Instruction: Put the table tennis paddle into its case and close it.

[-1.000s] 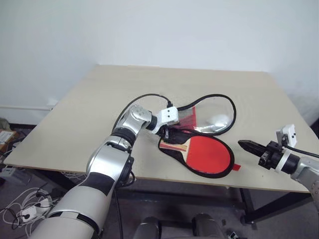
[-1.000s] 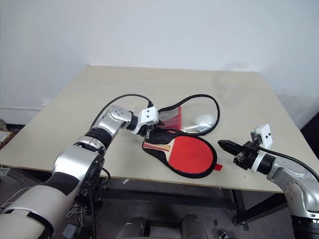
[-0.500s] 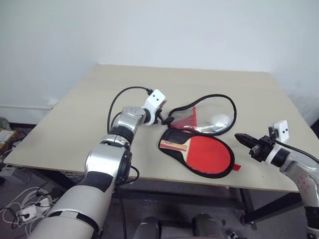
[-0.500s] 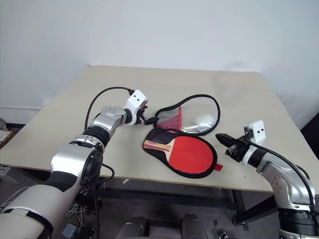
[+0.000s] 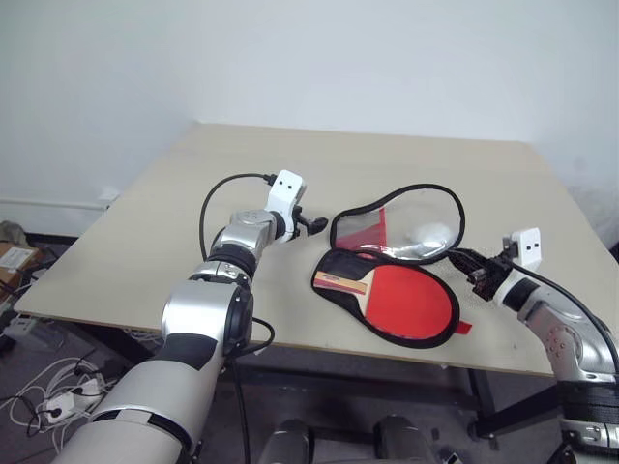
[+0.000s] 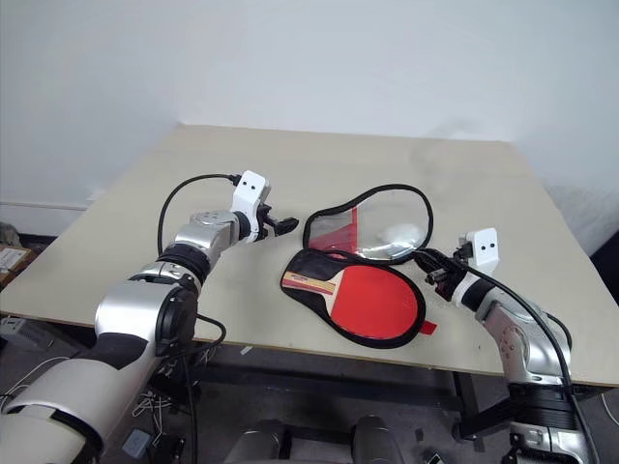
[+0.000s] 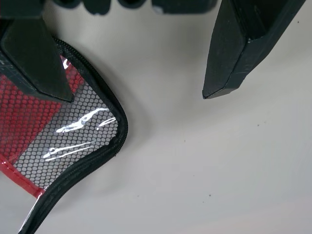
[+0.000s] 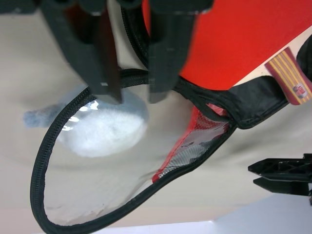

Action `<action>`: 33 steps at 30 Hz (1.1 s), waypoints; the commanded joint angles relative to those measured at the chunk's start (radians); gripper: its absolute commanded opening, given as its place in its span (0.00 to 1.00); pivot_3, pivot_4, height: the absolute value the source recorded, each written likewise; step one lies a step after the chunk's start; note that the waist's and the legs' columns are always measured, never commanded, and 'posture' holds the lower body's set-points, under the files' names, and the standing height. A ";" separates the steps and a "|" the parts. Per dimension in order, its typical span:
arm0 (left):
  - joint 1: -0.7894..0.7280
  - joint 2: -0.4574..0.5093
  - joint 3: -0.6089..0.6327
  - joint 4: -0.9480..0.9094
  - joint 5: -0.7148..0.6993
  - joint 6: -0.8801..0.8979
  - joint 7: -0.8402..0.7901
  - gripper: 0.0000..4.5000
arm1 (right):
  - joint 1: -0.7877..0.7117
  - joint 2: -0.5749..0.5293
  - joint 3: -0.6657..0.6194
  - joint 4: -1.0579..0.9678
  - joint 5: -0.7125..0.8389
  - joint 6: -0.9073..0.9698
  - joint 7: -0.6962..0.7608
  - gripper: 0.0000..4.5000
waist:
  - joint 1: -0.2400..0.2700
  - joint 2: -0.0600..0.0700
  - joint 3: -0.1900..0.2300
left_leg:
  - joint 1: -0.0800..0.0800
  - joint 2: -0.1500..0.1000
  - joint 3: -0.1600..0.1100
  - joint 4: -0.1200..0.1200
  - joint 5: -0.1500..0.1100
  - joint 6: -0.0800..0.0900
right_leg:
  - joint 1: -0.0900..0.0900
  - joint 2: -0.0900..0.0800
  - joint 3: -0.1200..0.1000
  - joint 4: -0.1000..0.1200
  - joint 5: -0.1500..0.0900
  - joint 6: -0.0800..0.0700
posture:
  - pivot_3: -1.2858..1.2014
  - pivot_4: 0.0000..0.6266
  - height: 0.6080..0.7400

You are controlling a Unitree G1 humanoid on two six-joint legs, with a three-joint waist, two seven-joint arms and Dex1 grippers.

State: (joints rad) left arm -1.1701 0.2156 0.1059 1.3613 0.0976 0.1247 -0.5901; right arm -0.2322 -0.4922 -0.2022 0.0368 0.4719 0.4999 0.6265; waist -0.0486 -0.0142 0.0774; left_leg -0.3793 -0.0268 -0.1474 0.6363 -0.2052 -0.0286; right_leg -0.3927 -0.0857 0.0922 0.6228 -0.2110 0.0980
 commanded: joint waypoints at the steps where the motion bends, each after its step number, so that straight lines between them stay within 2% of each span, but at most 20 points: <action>1: -0.042 0.017 0.031 -0.026 -0.038 0.008 -0.033 1.00 | -0.069 0.004 -0.007 0.036 -0.021 -0.031 -0.022 0.46 | -0.002 0.000 0.000 | 0.000 0.000 0.000 0.000 0.000 0.000 | 0.000 0.000 0.000 0.000 0.000 0.000 | 0.52 0.00 1.00; 7: -0.020 0.044 0.024 -0.045 -0.060 -0.013 -0.216 1.00 | -0.103 -0.011 -0.010 0.076 -0.044 -0.044 -0.017 0.46 | -0.003 0.000 0.000 | 0.001 0.000 0.000 -0.001 0.000 0.000 | 0.000 0.000 0.000 0.000 0.000 0.000 | 0.52 0.00 1.00; 12: 0.027 0.097 0.002 -0.069 -0.057 -0.033 -0.414 1.00 | -0.053 -0.023 -0.025 -0.006 -0.016 -0.017 0.005 0.46 | -0.003 0.001 0.000 | 0.001 0.000 0.000 -0.004 0.000 0.000 | 0.000 0.000 0.000 0.000 0.000 0.000 | 0.52 0.00 1.00; 19: 0.102 0.185 0.000 -0.112 -0.077 -0.005 -0.574 1.00 | 0.027 0.012 -0.063 -0.137 0.019 0.012 -0.050 0.46 | -0.008 0.001 0.000 | 0.002 0.000 0.000 -0.005 0.000 0.000 | -0.001 0.000 0.001 0.000 0.000 0.000 | 0.52 0.00 1.00; 26: 0.133 0.201 -0.035 -0.173 -0.076 0.005 -0.616 1.00 | 0.012 0.035 -0.051 -0.144 0.026 0.015 -0.078 0.46 | -0.002 0.001 0.000 | 0.002 0.000 0.000 0.000 0.000 0.000 | 0.002 0.000 0.000 0.000 0.000 0.000 | 0.52 0.00 1.00; 32: 0.121 0.164 -0.056 -0.213 -0.082 -0.022 -0.594 1.00 | -0.095 0.053 -0.033 0.016 -0.022 -0.027 -0.107 0.46 | -0.004 0.001 0.000 | 0.002 0.001 0.000 0.000 0.000 0.000 | 0.002 0.000 0.000 0.001 0.000 0.000 | 0.52 0.00 1.00; 33: 0.116 0.157 -0.058 -0.215 -0.082 -0.026 -0.579 1.00 | -0.117 0.056 -0.033 0.051 -0.029 -0.036 -0.108 0.50 | -0.004 0.001 0.000 | 0.002 0.001 0.000 0.000 0.000 0.000 | 0.001 0.000 0.000 0.001 0.000 0.000 | 0.52 0.00 1.00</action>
State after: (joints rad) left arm -1.0229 0.3748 0.0528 1.1898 0.0286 0.1228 -1.1892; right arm -0.3049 -0.4411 -0.2288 0.0514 0.4602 0.5005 0.5261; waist -0.0523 -0.0136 0.0769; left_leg -0.3776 -0.0261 -0.1472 0.6364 -0.2049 -0.0282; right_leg -0.3915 -0.0854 0.0926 0.6238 -0.2107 0.0976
